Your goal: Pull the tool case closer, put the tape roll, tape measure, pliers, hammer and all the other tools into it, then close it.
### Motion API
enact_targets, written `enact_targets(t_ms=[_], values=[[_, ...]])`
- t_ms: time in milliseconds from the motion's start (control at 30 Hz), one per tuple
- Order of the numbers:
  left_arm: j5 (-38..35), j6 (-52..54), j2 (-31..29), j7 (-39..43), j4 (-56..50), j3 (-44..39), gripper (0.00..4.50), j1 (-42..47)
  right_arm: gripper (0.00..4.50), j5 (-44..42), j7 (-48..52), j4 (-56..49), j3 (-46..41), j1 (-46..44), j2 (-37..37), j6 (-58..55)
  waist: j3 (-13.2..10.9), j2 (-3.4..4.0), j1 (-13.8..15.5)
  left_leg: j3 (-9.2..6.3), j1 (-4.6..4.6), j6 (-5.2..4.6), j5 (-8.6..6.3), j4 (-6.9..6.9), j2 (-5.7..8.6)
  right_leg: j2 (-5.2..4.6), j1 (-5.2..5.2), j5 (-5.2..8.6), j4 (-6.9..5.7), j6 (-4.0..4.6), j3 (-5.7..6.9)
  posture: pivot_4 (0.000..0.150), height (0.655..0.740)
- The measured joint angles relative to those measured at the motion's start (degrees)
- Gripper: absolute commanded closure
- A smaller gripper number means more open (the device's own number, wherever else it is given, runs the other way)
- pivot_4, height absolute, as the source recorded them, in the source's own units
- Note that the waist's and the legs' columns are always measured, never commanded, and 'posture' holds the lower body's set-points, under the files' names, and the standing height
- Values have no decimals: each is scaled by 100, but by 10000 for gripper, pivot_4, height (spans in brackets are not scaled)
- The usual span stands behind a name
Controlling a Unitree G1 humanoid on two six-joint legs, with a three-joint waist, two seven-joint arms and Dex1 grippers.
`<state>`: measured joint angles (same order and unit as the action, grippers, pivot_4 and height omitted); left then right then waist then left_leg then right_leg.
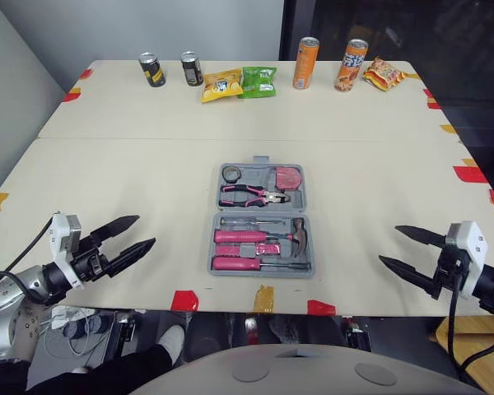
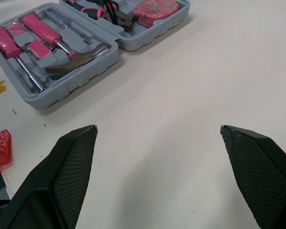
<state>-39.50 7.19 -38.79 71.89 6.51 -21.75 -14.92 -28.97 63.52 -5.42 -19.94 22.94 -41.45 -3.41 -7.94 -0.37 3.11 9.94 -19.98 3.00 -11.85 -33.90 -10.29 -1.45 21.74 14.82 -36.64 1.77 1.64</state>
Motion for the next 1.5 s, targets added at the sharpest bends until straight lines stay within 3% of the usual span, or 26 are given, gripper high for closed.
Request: enact_targets(t_ms=[233,800,867,967,1133,1267,1300,1333,1500], values=[[189,-20,12,-10,-22,21,0,307,448,23,-78,161,155,-564,203,-36,-3,4,44,0,-5,-5,3,0,0,-1,2,0,2,0,2,1500,7400],[671,78,165,-239,-220,822,0,1288,448,483,-440,351,1517,-2612,576,-678,-3,4,79,1,-13,-7,5,-5,0,-2,10,-2,-6,3,4,1500,7400],[723,79,165,-207,-97,911,0,1441,5798,477,-446,321,1625,-2748,574,-878,-3,4,78,1,-12,-7,5,-5,0,-2,11,-2,-7,3,4,1500,7400],[841,28,166,-61,223,1014,8360,1634,15412,525,-475,307,1750,-2919,528,-1139,-4,5,70,2,-12,-7,5,-5,0,-2,12,-2,-9,3,3,1500,7400],[1279,-271,177,274,1083,1426,26682,2085,33628,940,-483,469,2136,-3339,324,-1400,-4,4,76,2,-12,-7,6,-6,0,-2,13,-2,-13,4,3,1500,7400],[1588,-520,241,398,1777,1669,40231,2543,45000,1299,-344,689,2531,-3607,147,-1478,-5,4,81,2,-13,-6,6,-9,0,-3,13,-2,-15,4,4,1500,7400],[1699,-609,264,419,1968,1746,43849,2728,45000,1422,-289,754,2639,-3702,102,-1477,-7,2,88,1,-14,-7,6,-14,0,-4,15,-3,-19,5,4,1500,7400],[1823,-714,276,465,2192,1856,44683,2927,45000,1551,-219,802,2785,-3797,26,-1475,-7,1,98,1,-14,-7,6,-15,0,-5,15,-2,-21,5,4,1500,7400],[2352,-1179,488,616,3090,2251,44683,3640,45000,1949,-14,966,3138,-3948,-132,-1472,-8,0,129,5,-18,-6,6,-15,1,-7,17,-1,-19,6,3,1500,7400]])
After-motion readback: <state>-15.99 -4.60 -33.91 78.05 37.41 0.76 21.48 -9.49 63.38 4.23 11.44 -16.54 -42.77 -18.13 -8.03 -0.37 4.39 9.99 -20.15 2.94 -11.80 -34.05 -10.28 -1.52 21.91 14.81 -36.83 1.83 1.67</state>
